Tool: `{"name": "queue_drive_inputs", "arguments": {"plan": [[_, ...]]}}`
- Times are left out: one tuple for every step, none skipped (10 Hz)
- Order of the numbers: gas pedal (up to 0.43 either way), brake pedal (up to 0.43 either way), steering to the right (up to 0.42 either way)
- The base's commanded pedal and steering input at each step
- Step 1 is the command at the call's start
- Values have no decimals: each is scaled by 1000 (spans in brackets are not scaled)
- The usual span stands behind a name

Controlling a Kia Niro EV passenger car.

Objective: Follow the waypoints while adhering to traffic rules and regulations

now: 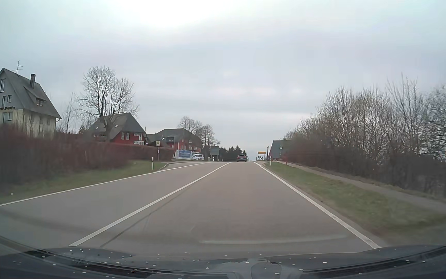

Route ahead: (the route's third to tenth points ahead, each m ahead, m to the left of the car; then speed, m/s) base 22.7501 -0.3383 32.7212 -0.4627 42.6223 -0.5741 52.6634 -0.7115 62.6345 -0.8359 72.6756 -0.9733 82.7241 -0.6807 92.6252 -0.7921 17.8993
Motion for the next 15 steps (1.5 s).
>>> {"name": "queue_drive_inputs", "arguments": {"plan": [[0,12,3],[0,12,2],[0,12,0],[0,12,0],[0,12,-1],[0,12,0],[0,18,0],[0,73,-1],[0,110,-1],[0,122,0],[0,128,-1],[0,134,-1],[0,140,0],[0,152,0],[0,152,0]]}}
